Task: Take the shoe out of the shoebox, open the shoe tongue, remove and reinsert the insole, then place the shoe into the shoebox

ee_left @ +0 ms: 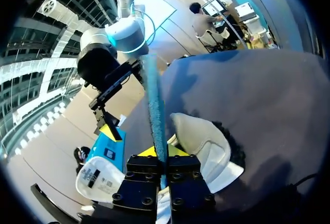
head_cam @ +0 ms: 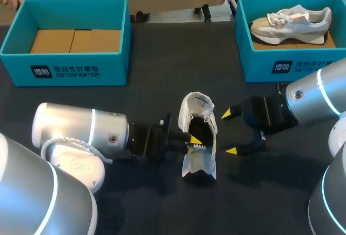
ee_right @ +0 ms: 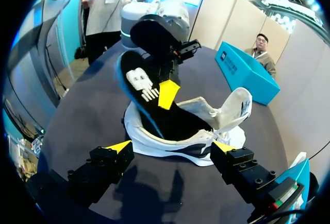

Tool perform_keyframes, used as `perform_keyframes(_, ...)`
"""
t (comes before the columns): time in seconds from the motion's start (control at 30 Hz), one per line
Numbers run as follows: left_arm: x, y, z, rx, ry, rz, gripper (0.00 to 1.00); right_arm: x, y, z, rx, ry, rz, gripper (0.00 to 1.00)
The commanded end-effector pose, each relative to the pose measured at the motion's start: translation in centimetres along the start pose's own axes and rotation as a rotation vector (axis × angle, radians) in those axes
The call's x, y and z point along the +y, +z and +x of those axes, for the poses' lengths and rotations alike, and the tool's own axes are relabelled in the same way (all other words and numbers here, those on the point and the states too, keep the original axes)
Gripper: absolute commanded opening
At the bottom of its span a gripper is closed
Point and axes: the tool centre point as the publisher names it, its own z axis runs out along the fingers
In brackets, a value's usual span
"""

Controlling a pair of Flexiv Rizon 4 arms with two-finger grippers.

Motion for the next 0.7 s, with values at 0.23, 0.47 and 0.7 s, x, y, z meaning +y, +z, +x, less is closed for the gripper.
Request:
perform_keyframes(0.23,1.6,1.0,0.2,-0.041,0.066,-0.021,0.0,0.0,0.0,0.1,-0.003,-0.001,0.0,1.0)
perform_keyframes(0.47,2.6,1.3,0.3,-0.034,0.062,-0.037,0.0,0.0,0.0,0.1,-0.003,-0.001,0.0,1.0)
perform_keyframes(0.7,1.9,1.0,-0.4,-0.057,0.052,-0.027,0.31,0.0,0.0,0.1,-0.003,-0.001,0.0,1.0)
